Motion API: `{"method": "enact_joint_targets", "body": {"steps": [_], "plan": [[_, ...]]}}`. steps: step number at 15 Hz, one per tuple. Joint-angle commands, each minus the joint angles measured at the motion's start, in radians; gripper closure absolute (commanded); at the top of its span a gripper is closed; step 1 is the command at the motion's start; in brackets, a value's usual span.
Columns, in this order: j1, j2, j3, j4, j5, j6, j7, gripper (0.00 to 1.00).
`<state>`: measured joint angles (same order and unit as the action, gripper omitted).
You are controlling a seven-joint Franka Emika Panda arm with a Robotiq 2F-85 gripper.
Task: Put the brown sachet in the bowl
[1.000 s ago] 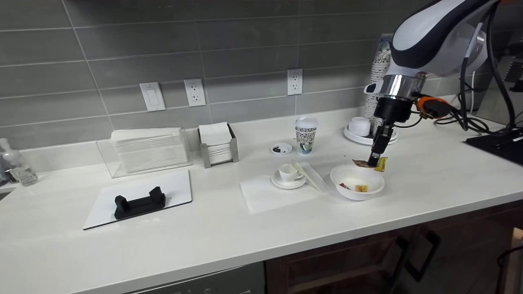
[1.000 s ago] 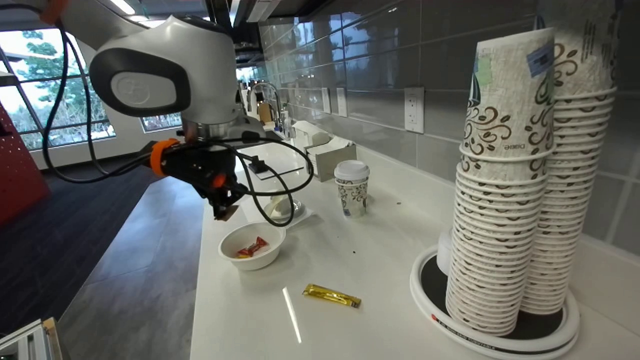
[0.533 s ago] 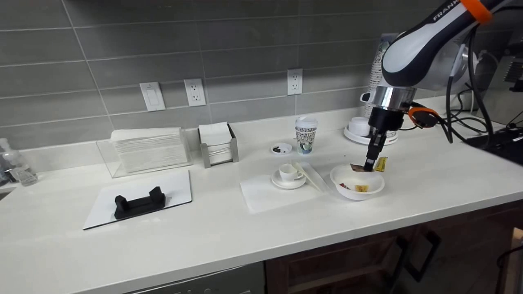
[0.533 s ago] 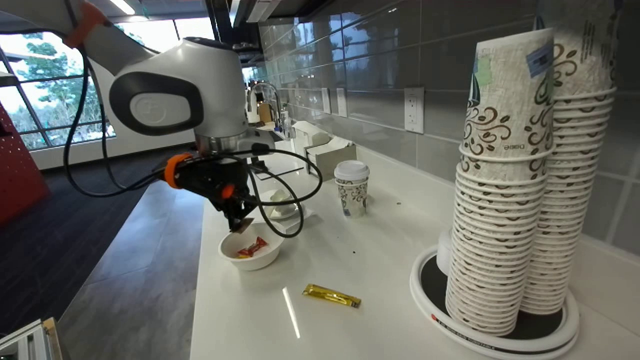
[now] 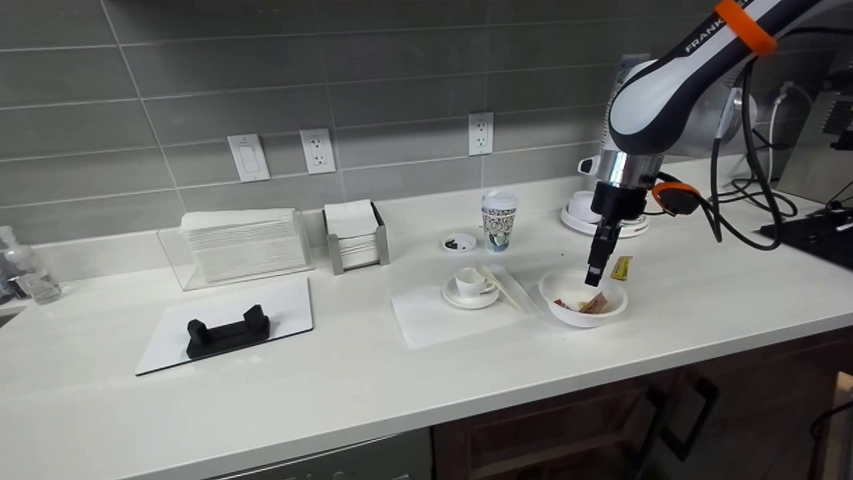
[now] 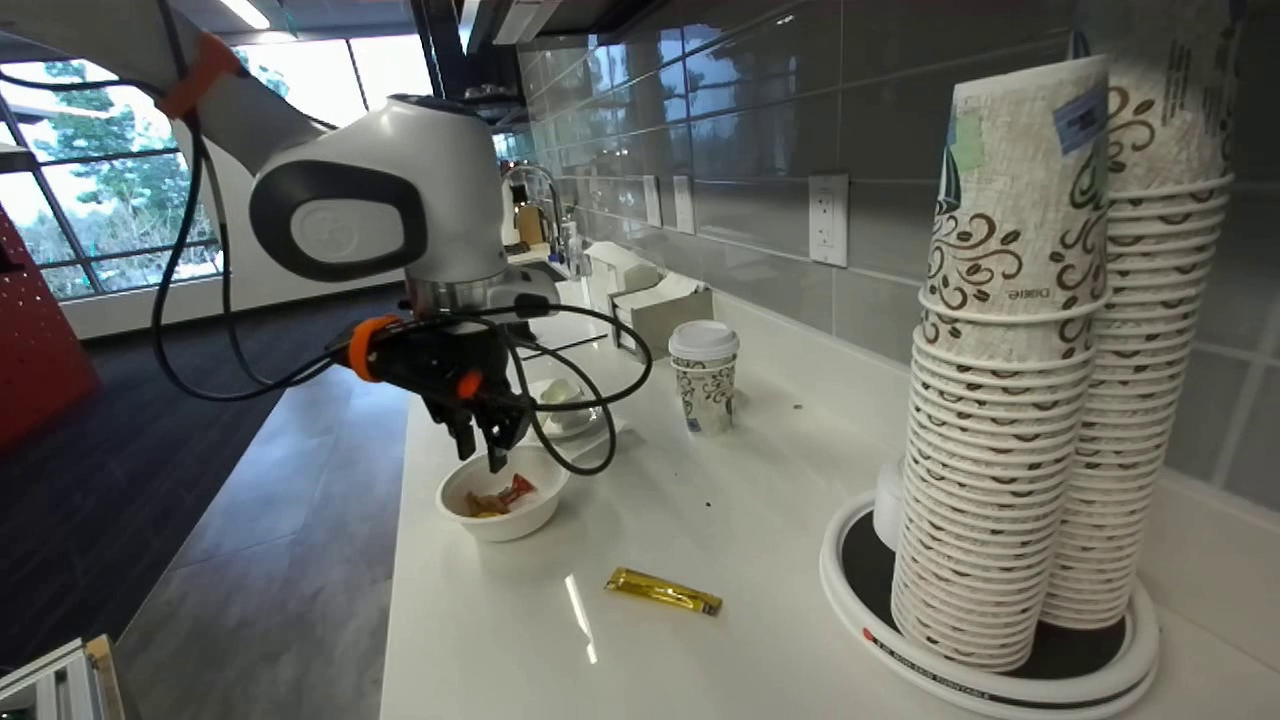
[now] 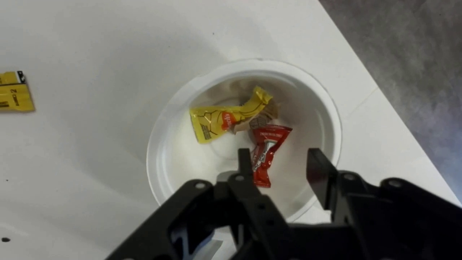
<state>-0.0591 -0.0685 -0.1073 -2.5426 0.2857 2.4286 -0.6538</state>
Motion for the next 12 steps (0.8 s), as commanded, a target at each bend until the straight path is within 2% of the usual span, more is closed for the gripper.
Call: {"method": "enact_joint_targets", "body": {"steps": [1, 4, 5, 8, 12], "plan": [[-0.006, -0.064, 0.004, -0.007, -0.073, -0.008, 0.078, 0.25], [-0.029, -0.158, 0.002, -0.032, -0.215, -0.044, 0.212, 0.03], [-0.044, -0.198, 0.004, -0.039, -0.290, -0.064, 0.283, 0.00], [-0.082, -0.317, 0.005, -0.048, -0.394, -0.171, 0.439, 0.00], [-0.138, -0.460, 0.007, -0.047, -0.446, -0.332, 0.605, 0.00]]}}
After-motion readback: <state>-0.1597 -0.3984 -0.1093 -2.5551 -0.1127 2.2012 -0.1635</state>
